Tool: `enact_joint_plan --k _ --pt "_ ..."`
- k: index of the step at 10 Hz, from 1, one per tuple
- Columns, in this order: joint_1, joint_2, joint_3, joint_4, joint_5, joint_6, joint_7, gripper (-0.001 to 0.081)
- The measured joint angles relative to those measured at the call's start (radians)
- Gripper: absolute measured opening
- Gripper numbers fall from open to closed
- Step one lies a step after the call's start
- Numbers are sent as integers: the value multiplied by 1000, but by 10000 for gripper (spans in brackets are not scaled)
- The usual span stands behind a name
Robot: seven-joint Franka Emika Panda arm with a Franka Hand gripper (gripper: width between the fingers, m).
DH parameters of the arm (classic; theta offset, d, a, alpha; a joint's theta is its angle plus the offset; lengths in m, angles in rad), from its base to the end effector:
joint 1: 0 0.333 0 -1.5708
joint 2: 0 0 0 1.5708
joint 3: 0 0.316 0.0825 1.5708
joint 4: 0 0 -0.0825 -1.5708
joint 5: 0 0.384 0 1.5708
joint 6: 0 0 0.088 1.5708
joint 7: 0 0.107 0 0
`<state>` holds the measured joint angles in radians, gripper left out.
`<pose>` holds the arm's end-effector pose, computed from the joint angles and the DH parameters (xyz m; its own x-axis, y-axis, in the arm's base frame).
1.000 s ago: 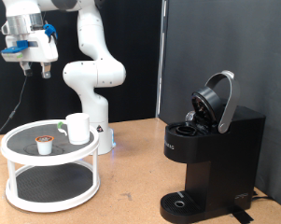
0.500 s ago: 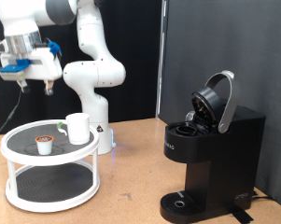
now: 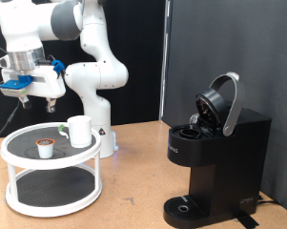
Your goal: Make a cup of coffee with the keurig machine
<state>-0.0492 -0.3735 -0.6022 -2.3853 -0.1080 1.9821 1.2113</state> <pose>0.3393 -0.2748 0.4288 -0.2013 -0.9702 -0.1346 -0.9795 0.1981 0.0368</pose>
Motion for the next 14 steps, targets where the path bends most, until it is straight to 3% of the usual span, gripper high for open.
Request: enact_joint_plan --k 4,14 --pt "-5 0 12 -58 -14 87 108 734" --pt "-21 34 10 -215 -88 332 135 734"
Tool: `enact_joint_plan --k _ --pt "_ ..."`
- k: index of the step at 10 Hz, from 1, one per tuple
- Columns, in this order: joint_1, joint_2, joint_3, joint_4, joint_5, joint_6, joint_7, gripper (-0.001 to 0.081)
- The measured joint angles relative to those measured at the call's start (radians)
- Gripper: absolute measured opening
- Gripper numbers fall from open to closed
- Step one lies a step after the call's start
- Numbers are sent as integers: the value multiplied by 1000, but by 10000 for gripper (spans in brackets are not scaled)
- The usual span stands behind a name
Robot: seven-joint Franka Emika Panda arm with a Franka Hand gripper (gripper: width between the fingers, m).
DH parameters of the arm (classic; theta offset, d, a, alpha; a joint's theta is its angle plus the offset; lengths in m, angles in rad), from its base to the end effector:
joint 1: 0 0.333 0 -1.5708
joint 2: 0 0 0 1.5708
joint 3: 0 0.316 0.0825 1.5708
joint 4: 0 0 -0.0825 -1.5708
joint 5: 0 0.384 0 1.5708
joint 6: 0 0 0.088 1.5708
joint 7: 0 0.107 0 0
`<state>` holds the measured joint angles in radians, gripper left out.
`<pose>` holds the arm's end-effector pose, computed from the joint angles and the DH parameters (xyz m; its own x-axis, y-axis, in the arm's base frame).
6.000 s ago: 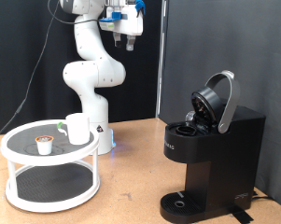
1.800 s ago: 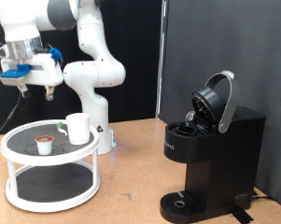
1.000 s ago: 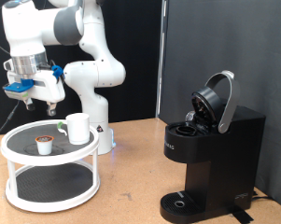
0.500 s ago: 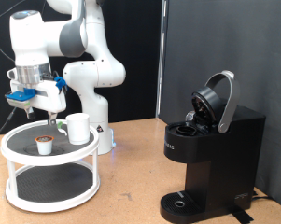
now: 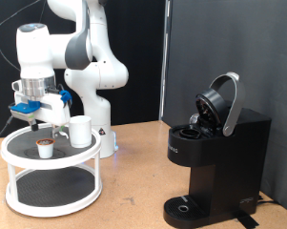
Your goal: Make a cup of coffee with the keurig machine
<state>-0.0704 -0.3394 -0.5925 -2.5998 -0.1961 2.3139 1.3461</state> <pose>0.3310 -0.2536 0.3522 -0.2749 -0.9607 -0.0373 -0.9609 0.2759 -0.0231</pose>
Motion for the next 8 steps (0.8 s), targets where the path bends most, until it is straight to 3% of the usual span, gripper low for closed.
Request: enact_joint_plan --k 8 --pt "0 61 -10 -8 11 74 0 734"
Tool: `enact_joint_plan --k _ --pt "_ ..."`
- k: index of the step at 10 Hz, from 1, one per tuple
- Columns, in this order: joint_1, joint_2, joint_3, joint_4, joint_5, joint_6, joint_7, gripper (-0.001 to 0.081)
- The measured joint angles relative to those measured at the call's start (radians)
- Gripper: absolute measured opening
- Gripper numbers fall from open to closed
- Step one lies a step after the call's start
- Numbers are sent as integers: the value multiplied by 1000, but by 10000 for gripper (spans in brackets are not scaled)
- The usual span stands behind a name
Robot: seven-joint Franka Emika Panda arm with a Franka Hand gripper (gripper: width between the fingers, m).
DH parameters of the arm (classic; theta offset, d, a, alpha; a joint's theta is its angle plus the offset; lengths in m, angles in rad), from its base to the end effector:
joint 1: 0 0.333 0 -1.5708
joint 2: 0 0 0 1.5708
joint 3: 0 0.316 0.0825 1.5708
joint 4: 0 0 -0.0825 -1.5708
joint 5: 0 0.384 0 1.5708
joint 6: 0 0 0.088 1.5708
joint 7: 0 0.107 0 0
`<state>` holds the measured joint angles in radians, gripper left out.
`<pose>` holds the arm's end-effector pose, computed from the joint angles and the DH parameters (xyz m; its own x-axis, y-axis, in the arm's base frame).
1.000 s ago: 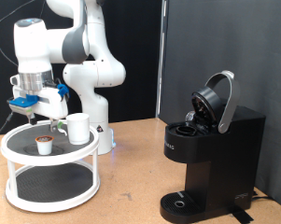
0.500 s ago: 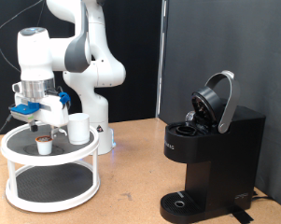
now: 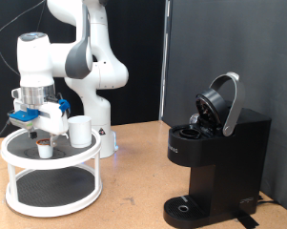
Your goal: Make a cup of coffee with the keurig machine
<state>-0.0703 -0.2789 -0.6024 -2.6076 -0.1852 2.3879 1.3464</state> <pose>0.3343 -0.2587 0.3338 -0.2925 -0.9560 -0.0212 -0.9557 0.2930 -0.0297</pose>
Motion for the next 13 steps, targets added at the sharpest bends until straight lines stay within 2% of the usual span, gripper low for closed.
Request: enact_joint_plan --k 5,6,7,8,9,11,13 --pt "0 21 0 0 20 13 -3 734" --pt "0 21 0 1 21 13 -4 629" --pt "0 21 0 2 21 13 -4 450" --pt "0 21 -1 3 21 13 -4 450" --pt "0 22 -1 3 21 13 -4 388" --pt "0 23 -1 6 21 10 -4 388" --pt "0 23 -4 24 34 -31 -35 388"
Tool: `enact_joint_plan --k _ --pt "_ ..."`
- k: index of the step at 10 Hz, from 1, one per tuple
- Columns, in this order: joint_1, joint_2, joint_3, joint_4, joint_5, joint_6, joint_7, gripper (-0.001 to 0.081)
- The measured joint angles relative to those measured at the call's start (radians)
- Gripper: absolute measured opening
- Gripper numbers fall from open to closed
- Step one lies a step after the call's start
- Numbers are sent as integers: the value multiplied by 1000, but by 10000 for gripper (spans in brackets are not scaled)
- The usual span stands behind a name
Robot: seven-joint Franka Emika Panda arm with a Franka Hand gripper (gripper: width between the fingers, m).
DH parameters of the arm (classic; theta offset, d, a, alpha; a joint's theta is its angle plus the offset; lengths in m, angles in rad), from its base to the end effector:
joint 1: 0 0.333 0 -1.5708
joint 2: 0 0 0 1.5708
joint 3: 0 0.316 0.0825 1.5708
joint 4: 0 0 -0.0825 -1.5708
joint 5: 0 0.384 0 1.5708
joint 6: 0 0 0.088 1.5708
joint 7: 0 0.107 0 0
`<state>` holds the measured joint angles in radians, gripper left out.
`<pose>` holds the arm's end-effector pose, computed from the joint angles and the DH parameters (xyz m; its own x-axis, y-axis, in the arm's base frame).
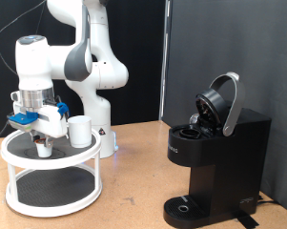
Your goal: Make a cup of coffee with the keurig machine
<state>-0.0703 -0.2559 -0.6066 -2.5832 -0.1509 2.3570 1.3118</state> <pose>0.3360 -0.2641 0.3326 -0.2896 -0.9563 -0.0389 -0.9570 0.2901 -0.0057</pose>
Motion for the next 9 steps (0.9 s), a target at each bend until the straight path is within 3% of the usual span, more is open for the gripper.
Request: enact_joint_plan --k 6,9 --pt "0 -23 -18 127 43 -199 -82 388" --pt "1 -23 -18 138 68 -222 -90 388"
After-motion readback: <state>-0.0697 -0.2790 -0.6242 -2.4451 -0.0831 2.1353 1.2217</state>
